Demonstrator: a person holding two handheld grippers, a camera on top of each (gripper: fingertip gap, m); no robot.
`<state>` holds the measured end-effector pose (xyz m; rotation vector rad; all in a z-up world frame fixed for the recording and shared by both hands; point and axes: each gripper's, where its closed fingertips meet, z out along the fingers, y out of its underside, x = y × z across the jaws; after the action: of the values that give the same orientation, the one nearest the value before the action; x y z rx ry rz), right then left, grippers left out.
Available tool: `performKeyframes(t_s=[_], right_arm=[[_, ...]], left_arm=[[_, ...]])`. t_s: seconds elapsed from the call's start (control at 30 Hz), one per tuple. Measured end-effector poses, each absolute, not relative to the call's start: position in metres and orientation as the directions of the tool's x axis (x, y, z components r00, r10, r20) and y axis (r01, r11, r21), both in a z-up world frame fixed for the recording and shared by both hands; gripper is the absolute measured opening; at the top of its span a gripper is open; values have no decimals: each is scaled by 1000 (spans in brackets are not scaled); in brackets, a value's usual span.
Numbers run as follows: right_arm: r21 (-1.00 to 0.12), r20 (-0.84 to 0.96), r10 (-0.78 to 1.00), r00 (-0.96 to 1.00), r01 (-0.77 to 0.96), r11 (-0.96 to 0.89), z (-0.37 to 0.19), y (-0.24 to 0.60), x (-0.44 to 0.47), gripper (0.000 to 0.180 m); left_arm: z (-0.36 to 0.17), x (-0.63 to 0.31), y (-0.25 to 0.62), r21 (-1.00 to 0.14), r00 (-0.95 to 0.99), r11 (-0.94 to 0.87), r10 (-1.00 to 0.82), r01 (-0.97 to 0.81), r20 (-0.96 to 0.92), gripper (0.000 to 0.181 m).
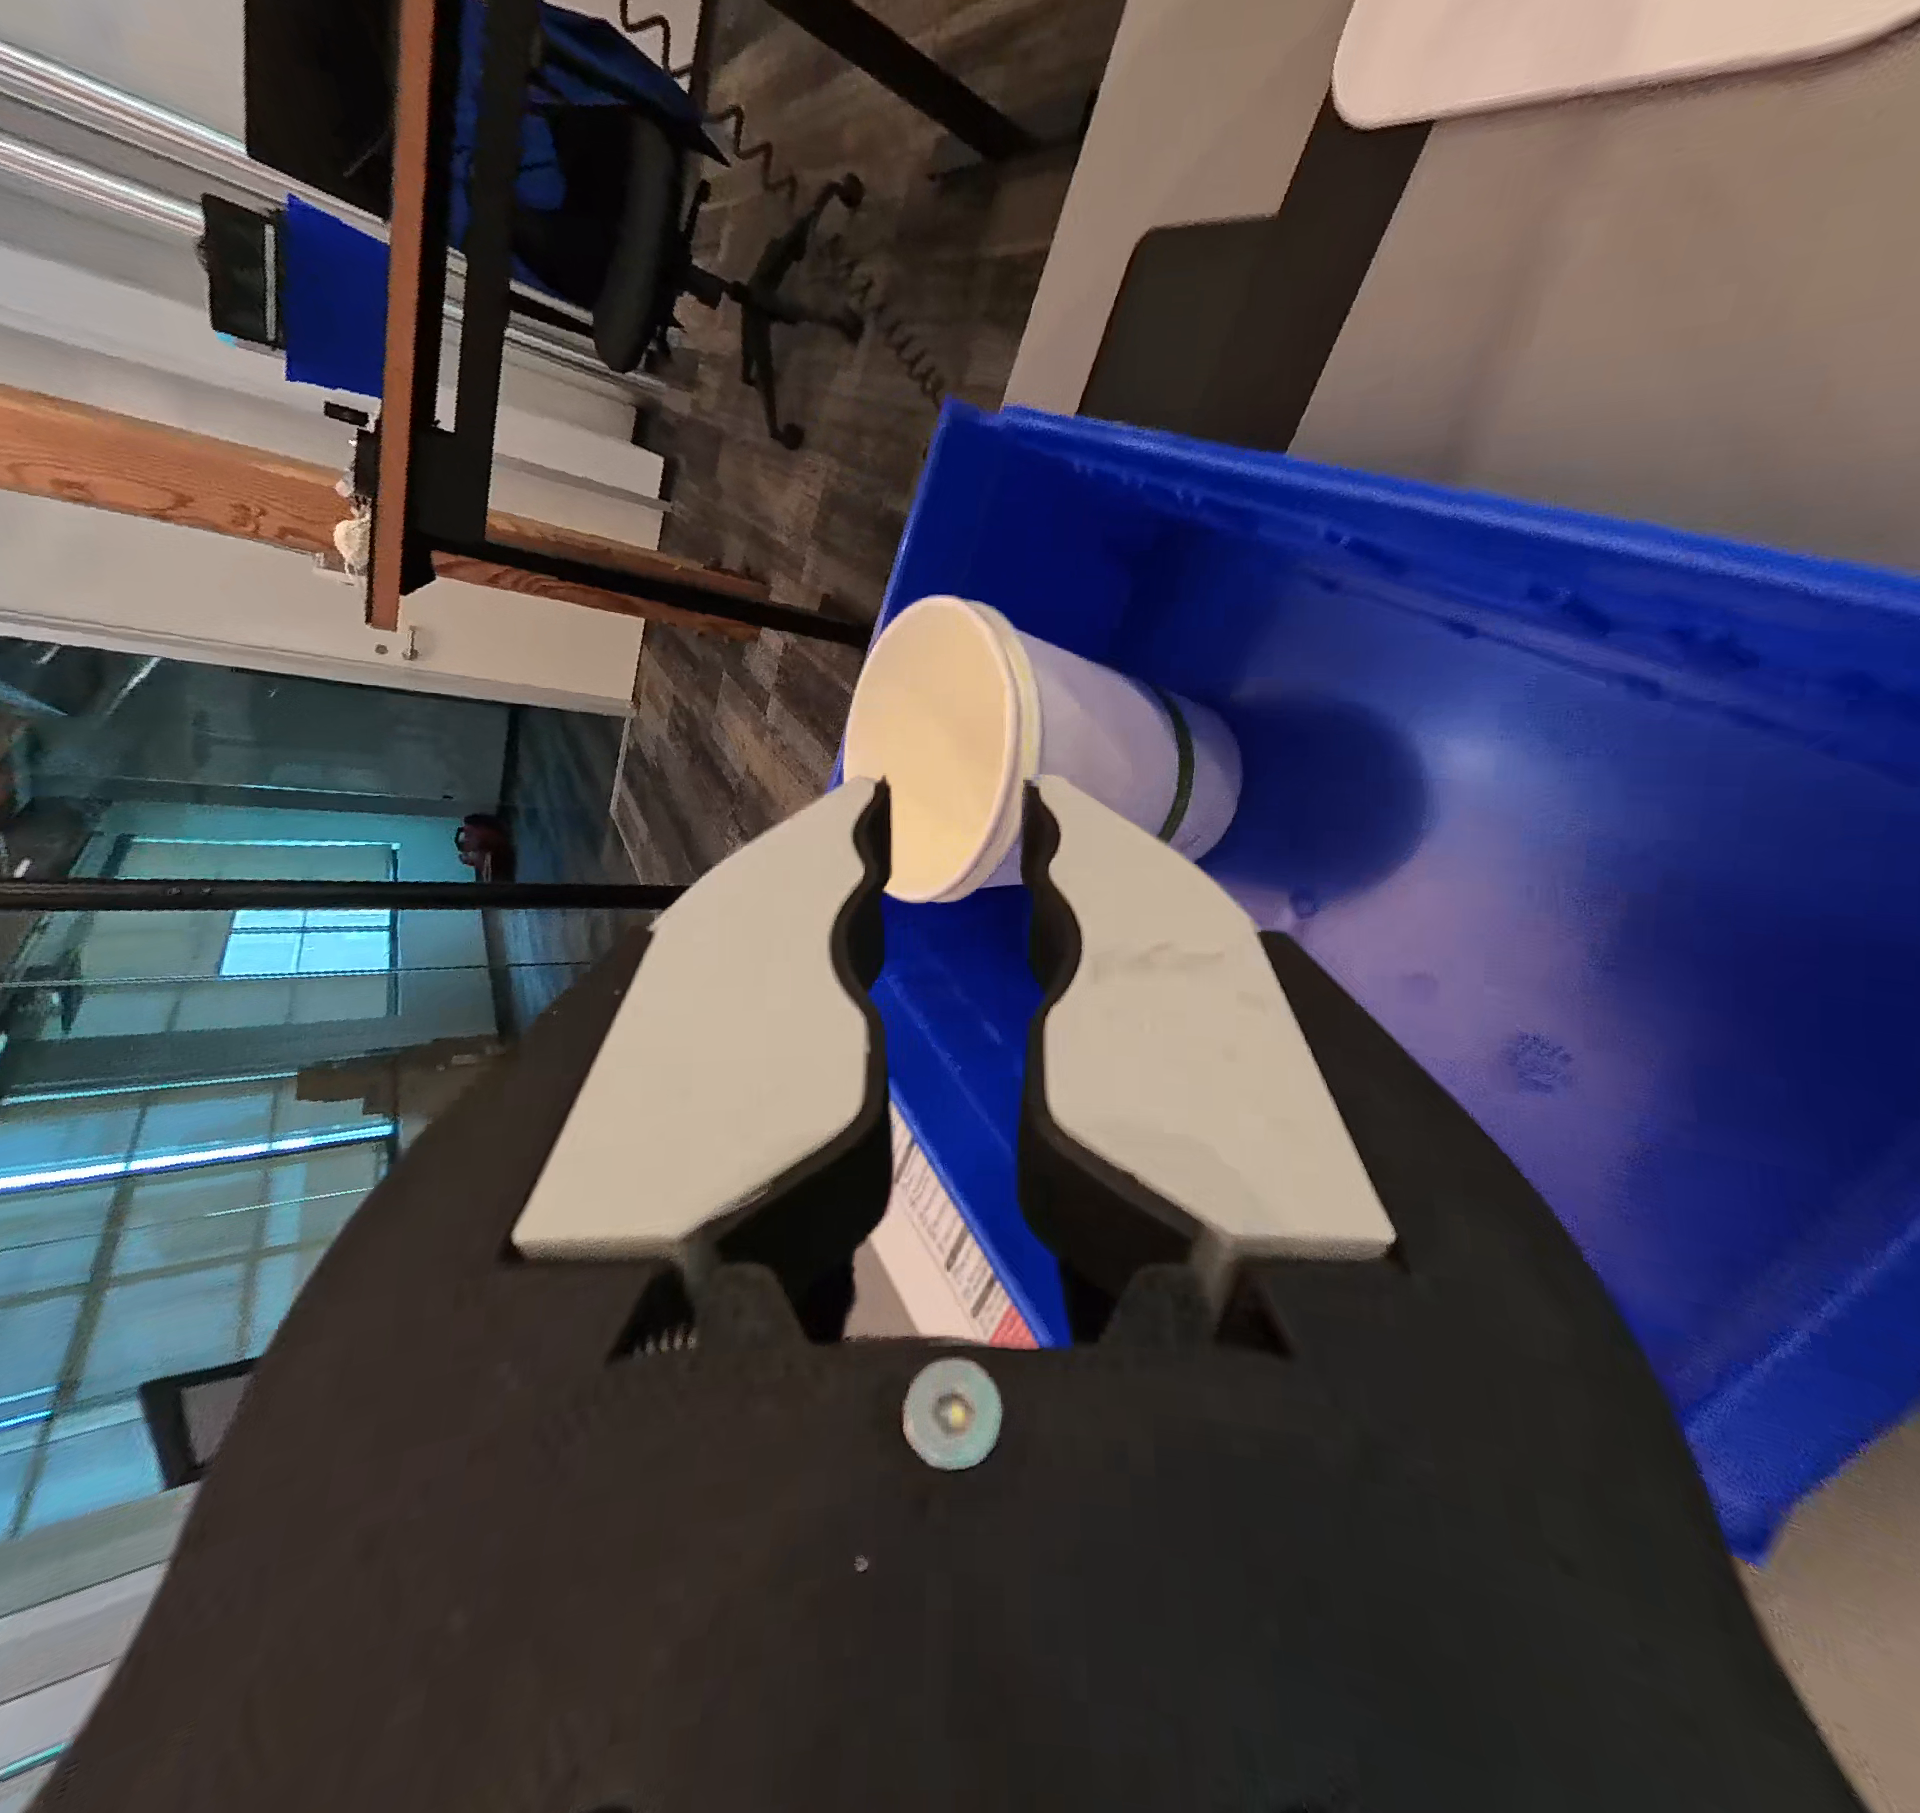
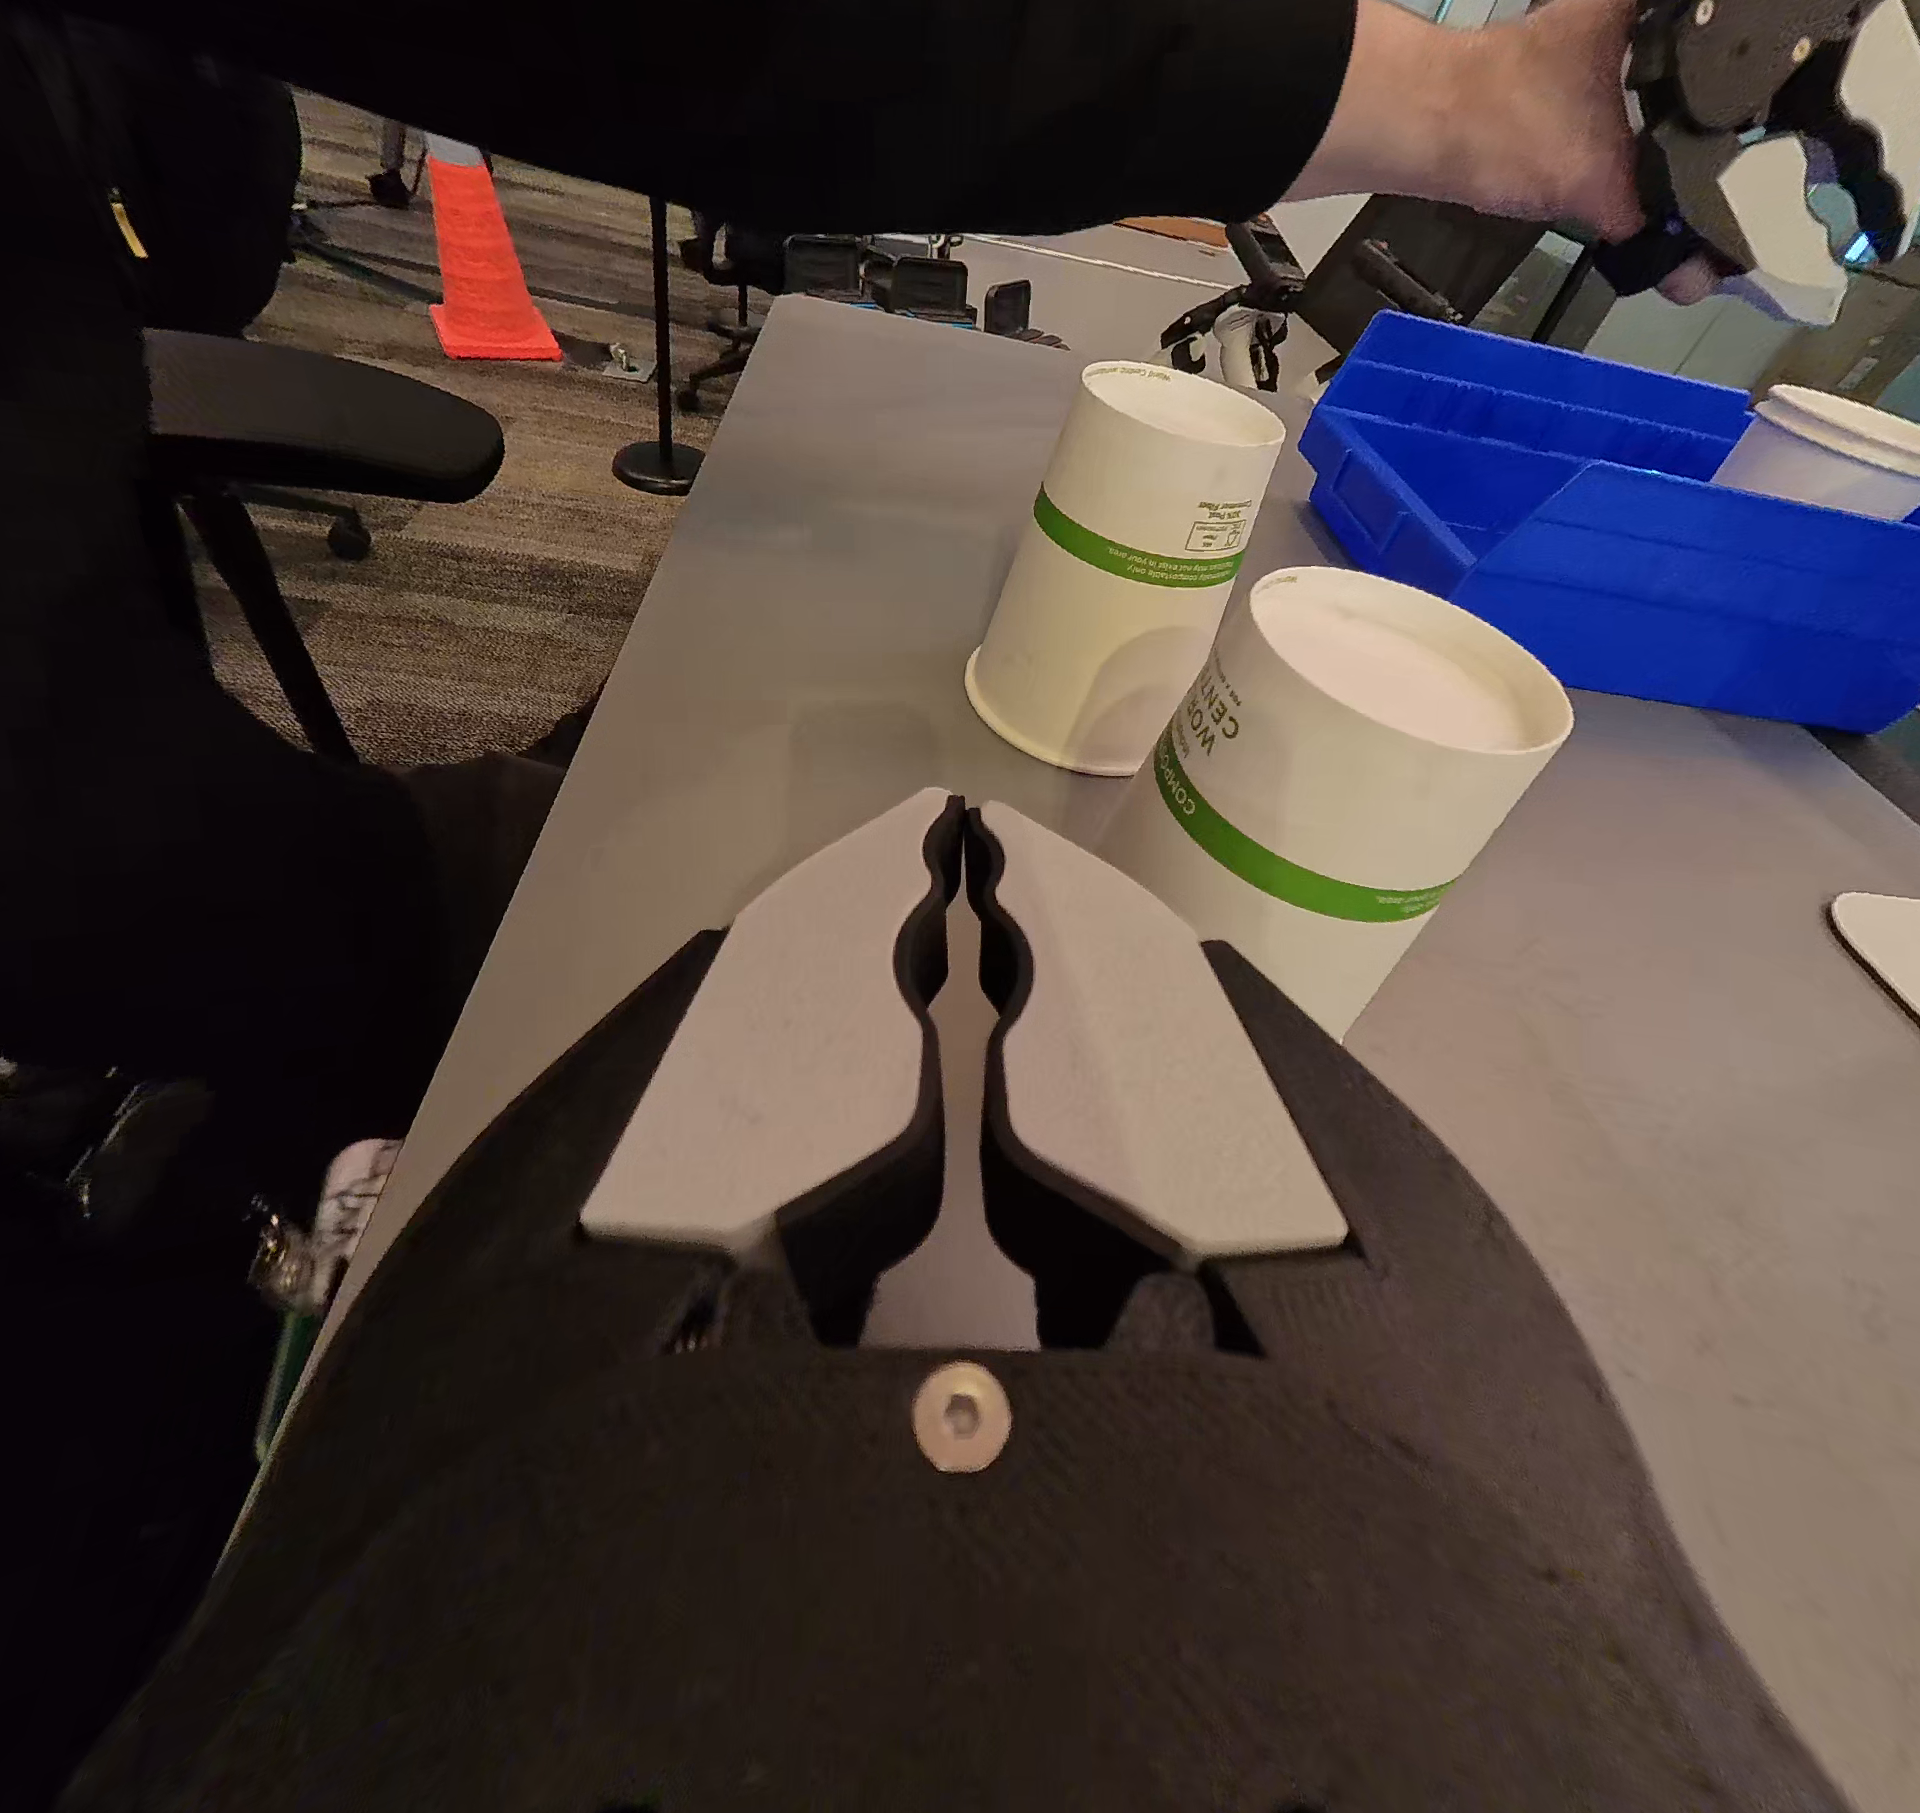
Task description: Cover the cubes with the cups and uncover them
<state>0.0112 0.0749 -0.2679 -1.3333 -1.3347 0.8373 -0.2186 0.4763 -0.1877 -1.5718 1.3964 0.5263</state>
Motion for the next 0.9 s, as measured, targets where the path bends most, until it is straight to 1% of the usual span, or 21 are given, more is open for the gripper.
performKeyframes(t_s=[0.23,0.47,0.6,0.7,0.9], right_arm=[[-955,185,973,140,257,145,-268,75,11,0],[-956,182,973,139,258,142,-268,75,11,0],[-956,179,974,139,258,139,-268,75,11,0],[-957,175,975,140,255,135,-268,75,11,0],[-961,165,976,139,246,128,-266,76,12,0]], left_arm=[[-214,-233,498,-259,172,77,-565,-963,-807,20],[-226,-234,512,-211,127,83,-571,-974,-811,19],[-228,-234,520,-201,116,84,-579,-976,-807,16],[-225,-233,523,-219,126,86,-593,-972,-795,15],[-230,-232,521,-213,102,89,-664,-973,-741,13]])
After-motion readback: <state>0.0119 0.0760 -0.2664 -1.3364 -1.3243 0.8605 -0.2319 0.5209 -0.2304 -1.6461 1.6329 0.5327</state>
